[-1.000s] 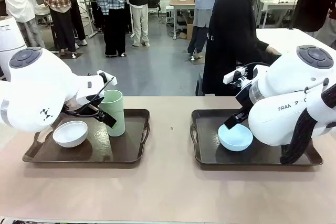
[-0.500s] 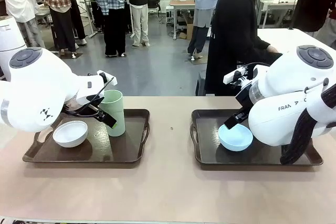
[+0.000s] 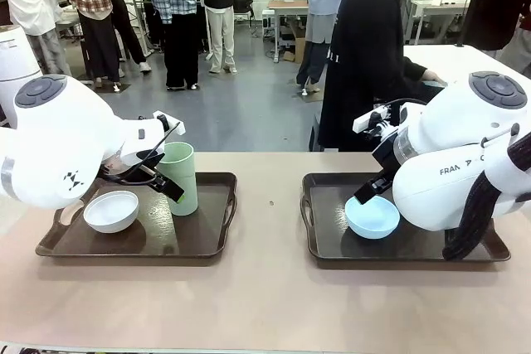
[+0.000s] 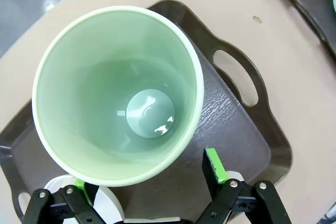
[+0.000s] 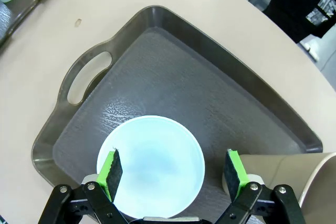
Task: Set up a tray with a mat and arrange the tableware.
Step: Pick up the Picnic Bowl and Reusable plastic cup from the Handle tray in front of the human's position and hold them in the air.
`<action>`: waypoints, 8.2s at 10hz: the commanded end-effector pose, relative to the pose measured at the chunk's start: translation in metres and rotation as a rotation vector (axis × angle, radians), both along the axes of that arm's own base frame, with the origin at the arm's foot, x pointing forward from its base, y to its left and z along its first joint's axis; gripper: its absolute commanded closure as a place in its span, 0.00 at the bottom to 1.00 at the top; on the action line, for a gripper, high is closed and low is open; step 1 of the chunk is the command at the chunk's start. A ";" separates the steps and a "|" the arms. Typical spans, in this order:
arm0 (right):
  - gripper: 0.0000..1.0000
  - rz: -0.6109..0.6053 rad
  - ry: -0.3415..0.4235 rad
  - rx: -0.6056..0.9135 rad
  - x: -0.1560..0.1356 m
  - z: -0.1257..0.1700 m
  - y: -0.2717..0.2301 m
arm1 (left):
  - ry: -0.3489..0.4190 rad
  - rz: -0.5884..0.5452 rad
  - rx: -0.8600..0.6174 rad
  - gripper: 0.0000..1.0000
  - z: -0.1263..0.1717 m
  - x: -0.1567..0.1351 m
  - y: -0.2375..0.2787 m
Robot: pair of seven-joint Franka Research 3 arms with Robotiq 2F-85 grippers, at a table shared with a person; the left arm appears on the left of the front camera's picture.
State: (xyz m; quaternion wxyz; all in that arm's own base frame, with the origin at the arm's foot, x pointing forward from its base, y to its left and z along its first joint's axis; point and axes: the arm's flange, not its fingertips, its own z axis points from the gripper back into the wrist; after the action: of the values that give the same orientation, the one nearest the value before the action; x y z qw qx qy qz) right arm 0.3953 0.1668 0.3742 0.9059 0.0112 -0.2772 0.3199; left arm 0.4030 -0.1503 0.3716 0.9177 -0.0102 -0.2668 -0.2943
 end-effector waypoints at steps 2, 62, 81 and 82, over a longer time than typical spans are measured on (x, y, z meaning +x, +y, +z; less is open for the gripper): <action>0.00 -0.091 0.116 0.023 -0.080 0.023 0.015 | 0.052 0.018 0.053 0.00 0.040 -0.072 0.004; 0.00 -0.078 0.752 1.387 -0.062 0.074 -0.229 | 0.753 -0.008 -1.204 0.00 0.103 -0.060 0.109; 0.00 0.776 0.050 0.380 0.034 0.125 0.011 | 0.258 0.295 -0.272 0.00 0.206 -0.026 0.118; 0.00 0.927 0.095 0.357 0.062 0.104 0.044 | 0.321 0.300 -0.179 0.00 0.192 -0.010 0.115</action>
State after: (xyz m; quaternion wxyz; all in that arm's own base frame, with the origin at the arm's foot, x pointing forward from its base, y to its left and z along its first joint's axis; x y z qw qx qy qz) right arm 0.4162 0.1891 0.4947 0.7302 0.2874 -0.2792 0.5534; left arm 0.3739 -0.0271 0.5750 0.9569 -0.1606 -0.1874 -0.1530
